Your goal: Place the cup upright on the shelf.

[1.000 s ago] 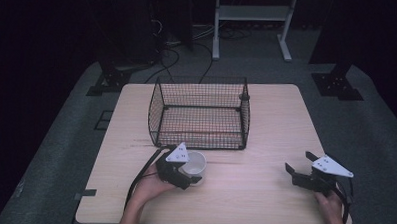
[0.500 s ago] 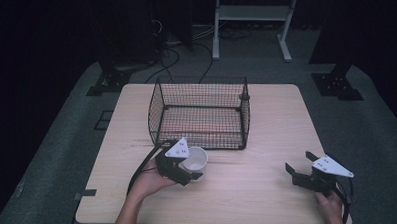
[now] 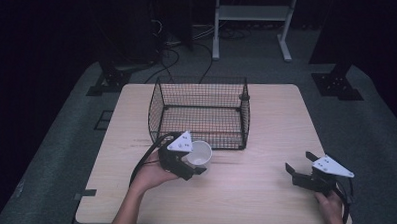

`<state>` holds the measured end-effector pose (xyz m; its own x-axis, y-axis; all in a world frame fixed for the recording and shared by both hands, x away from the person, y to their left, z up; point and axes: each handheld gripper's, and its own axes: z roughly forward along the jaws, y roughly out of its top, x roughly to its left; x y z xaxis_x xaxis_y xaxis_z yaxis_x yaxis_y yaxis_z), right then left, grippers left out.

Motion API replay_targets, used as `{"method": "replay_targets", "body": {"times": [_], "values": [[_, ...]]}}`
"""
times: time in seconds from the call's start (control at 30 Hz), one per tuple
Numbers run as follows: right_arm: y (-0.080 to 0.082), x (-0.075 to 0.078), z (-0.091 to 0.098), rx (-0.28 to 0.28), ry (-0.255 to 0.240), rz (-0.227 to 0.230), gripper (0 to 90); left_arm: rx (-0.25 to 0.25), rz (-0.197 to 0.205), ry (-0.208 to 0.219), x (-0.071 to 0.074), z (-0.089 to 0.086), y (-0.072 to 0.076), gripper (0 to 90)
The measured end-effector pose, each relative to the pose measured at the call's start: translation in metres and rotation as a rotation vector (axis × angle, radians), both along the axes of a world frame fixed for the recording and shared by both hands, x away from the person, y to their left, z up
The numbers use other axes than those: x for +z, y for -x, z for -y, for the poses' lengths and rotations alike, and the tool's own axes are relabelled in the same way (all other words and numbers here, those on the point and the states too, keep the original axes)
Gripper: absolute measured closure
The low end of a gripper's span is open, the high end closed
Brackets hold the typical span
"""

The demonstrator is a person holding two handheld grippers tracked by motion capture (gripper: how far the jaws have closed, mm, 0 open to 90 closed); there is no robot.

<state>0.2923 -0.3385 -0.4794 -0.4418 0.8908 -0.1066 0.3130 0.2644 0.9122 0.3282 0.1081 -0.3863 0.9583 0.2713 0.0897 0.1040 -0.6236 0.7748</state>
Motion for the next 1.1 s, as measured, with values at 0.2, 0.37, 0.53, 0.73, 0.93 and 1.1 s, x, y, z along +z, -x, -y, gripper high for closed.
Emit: {"method": "replay_targets", "body": {"times": [0.2, 0.37, 0.53, 0.73, 0.93, 1.1], "values": [[0.0, 0.0, 0.0, -0.001, -0.002, -0.001, 13.1, -0.012, -0.017, -0.003, 0.007, 0.001, -0.005, 21.4], [0.0, 0.0, 0.001, -0.007, -0.007, -0.005, 13.1, -0.025, -0.034, -0.003, 0.014, 0.001, -0.01, 21.4], [0.0, 0.0, 0.001, -0.008, -0.008, -0.005, 13.1, -0.026, -0.021, -0.016, 0.023, 0.003, -0.015, 21.4], [0.0, 0.0, 0.001, -0.009, -0.012, -0.006, 13.1, -0.039, -0.031, 0.009, 0.034, 0.004, -0.024, 21.4], [0.0, 0.0, 0.001, -0.01, -0.016, -0.005, 13.1, -0.04, -0.025, -0.003, 0.043, 0.006, -0.032, 21.5], [0.0, 0.0, 0.002, -0.009, -0.018, -0.005, 13.1, -0.038, -0.015, -0.014, 0.055, 0.007, -0.042, 21.5]]}}
